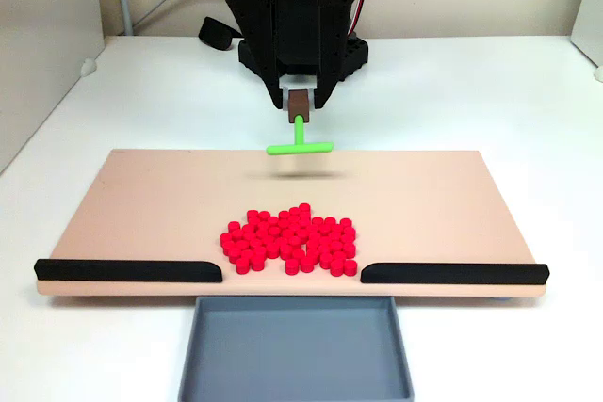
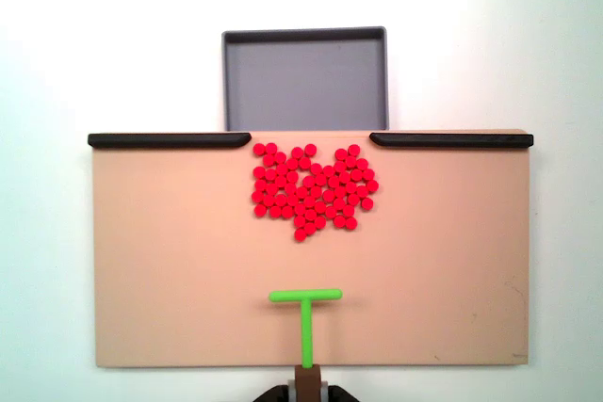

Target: Gather the bottom side granules

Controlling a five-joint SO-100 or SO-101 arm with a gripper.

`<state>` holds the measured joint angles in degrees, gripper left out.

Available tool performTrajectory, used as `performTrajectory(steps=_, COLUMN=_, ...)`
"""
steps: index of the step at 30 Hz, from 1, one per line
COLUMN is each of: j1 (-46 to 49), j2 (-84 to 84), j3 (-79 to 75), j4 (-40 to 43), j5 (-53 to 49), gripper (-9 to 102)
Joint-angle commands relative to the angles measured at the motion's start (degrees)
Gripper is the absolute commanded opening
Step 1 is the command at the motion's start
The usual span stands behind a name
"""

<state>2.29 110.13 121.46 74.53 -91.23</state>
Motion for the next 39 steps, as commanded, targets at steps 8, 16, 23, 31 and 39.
performTrajectory(steps=8, j1=1.2, j2=1.8, j3=5.4, j4=-8.3, j5=-0.5, gripper=0)
performTrajectory(steps=16, j1=2.5, j2=-0.3, j3=6.2, j4=-12.8, j5=-1.2, gripper=0)
performTrajectory(steps=23, j1=2.5, j2=-2.0, j3=5.9, j4=-13.4, j5=-1.1, gripper=0)
performTrajectory(steps=31, j1=1.5, j2=-3.0, j3=5.9, j4=-13.4, j5=0.1, gripper=0)
performTrajectory(steps=39, j1=0.7, j2=-4.2, j3=5.4, j4=-13.4, j5=0.9, gripper=0)
